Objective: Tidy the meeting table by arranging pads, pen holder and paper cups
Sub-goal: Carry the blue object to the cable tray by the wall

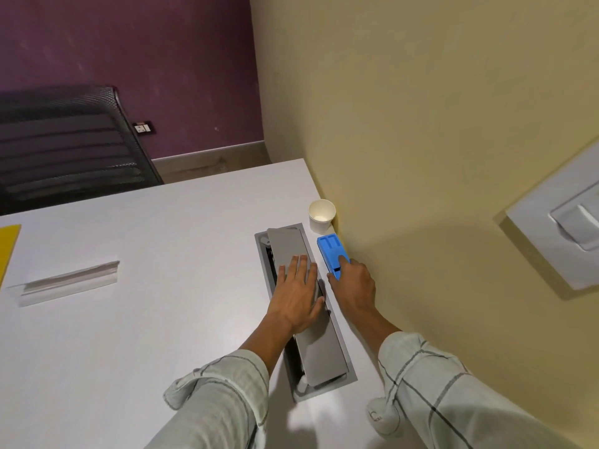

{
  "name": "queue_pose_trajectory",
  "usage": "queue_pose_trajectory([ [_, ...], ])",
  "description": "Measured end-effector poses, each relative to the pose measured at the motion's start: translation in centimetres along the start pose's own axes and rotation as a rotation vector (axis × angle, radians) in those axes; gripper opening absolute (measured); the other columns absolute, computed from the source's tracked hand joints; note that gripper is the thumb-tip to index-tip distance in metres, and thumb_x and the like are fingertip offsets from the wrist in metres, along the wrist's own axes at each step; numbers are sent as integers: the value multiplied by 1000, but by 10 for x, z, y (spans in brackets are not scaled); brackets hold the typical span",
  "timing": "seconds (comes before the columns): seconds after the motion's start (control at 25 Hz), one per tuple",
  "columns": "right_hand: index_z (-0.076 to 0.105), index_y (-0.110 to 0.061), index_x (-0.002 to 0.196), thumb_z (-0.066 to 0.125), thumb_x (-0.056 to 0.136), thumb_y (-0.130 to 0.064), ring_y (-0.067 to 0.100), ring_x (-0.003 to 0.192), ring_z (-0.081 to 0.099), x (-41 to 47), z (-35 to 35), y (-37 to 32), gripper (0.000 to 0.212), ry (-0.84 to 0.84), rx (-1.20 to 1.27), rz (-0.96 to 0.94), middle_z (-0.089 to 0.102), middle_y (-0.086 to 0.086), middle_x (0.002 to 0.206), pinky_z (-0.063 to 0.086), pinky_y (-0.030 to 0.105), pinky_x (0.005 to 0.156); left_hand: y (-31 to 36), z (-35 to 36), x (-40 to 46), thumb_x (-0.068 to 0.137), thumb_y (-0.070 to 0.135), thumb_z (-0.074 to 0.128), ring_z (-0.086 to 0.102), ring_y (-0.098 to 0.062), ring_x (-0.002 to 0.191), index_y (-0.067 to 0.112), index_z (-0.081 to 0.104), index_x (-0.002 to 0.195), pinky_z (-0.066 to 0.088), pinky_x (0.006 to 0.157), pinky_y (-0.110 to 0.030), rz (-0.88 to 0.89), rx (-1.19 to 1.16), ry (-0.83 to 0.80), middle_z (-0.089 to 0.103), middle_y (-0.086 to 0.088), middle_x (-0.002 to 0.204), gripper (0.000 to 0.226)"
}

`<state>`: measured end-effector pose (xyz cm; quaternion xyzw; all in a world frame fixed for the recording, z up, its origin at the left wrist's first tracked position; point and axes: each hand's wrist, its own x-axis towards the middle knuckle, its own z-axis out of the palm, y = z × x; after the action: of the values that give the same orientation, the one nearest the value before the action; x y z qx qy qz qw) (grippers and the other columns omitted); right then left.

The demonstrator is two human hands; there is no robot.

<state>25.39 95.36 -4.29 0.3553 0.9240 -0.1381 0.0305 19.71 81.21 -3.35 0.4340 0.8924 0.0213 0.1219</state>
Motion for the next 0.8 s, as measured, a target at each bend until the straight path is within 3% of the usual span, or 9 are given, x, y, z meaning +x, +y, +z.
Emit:
queue_pose_trajectory([
  [0.32,50,-14,128,59,94,-45,23,95,62,10,11,2,47,-14,-75,35,61,9,110,57,34,72,-6,2,5,99,55,28,-6,-32,151,12,3,155,1,121,-52,-5,1,-38,-3,-14,164,75],
  [0.48,42,-10,139,55,95,-48,25,107,60,6,21,5,60,-35,-144,11,52,13,133,57,35,82,-4,7,1,98,56,28,-7,-32,151,13,3,155,-3,119,-52,-9,-1,-56,-3,-14,164,76],
  [0.56,34,-6,146,54,95,-49,29,129,48,4,26,3,70,-16,-203,-20,36,18,151,49,38,101,-3,8,-1,98,56,28,-5,-32,151,12,4,155,-2,120,-52,-6,0,-49,-1,-14,164,76],
  [0.64,24,-4,151,55,95,-44,35,146,25,1,30,-3,76,-35,-271,-117,19,21,160,30,44,118,-2,8,-3,98,56,28,-4,-30,152,11,5,155,-3,120,-51,-8,3,-45,-1,-13,164,77],
  [0.72,14,-2,153,61,94,-37,37,151,9,-2,35,-7,83,-104,-326,-241,9,22,162,18,49,122,-1,7,-5,98,56,28,-4,-28,152,11,4,156,-6,119,-49,-9,1,-36,0,-12,164,77],
  [0.8,9,-1,154,65,93,-26,38,151,5,-5,38,-5,87,-148,-368,-291,7,23,162,18,48,122,0,6,-6,98,56,28,-3,-28,152,11,4,155,-8,118,-47,-10,-2,-27,0,-12,164,77],
])
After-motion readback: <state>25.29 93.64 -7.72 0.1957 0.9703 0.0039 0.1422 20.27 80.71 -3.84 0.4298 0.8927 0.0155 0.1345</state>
